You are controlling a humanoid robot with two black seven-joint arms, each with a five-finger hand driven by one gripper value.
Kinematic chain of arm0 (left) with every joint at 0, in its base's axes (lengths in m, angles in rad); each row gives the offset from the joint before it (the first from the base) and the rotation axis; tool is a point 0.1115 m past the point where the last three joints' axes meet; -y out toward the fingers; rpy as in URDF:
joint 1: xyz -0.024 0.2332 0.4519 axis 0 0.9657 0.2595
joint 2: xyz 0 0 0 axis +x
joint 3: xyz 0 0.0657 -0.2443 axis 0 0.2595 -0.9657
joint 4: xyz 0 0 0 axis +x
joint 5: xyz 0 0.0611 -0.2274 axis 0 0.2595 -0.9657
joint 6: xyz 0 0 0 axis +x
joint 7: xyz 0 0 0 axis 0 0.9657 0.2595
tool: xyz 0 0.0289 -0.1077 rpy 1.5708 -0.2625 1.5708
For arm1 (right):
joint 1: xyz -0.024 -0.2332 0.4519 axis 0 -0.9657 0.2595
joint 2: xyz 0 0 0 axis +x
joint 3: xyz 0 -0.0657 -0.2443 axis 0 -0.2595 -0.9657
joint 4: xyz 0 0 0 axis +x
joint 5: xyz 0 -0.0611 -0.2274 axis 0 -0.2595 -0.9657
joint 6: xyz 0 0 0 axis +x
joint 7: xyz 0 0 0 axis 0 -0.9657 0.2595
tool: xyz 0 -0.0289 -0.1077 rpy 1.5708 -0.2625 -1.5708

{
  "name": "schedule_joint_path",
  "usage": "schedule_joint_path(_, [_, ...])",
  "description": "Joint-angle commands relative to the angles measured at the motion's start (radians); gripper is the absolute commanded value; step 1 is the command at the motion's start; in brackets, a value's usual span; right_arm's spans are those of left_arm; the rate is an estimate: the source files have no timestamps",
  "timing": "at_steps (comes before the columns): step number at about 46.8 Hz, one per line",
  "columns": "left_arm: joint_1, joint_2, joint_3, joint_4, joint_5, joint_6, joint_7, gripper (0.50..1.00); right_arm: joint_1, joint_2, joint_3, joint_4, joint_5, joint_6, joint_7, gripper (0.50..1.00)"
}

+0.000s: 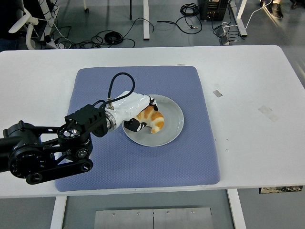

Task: Place the bread on the table

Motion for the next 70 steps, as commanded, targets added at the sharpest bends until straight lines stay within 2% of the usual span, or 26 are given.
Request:
schedule_joint_path(1, [0.0,0.0,0.001,0.001,0.0,0.0,0.0,0.655,0.0,0.0,0.001,0.0,0.0,0.0,0.0,1.0])
schedule_joint_path(9, [0.002,0.0,0.006,0.007,0.0,0.0,-0.003,0.651,0.0,0.0,-0.001,0.0,0.0,0.0,0.0,1.0])
schedule_joint_path(17, [0.0,0.005,0.001,0.007,-0.009,-0.002,-0.01,0.581,0.0,0.0,0.001,0.0,0.0,0.0,0.0,1.0])
schedule_joint_path(29, [-0.009,0.015,-0.032,0.007,-0.048,-0.002,-0.012,0.548,0.0,0.0,0.001,0.0,0.0,0.0,0.0,1.0])
schedule_joint_path(55, [-0.055,0.063,-0.063,0.005,-0.048,-0.009,-0.013,0.555,0.0,0.0,0.001,0.0,0.0,0.0,0.0,1.0])
schedule_joint_path(70, [-0.073,0.19,-0.068,0.005,-0.045,-0.008,-0.021,0.551,0.0,0.0,-0.001,0.0,0.0,0.0,0.0,1.0])
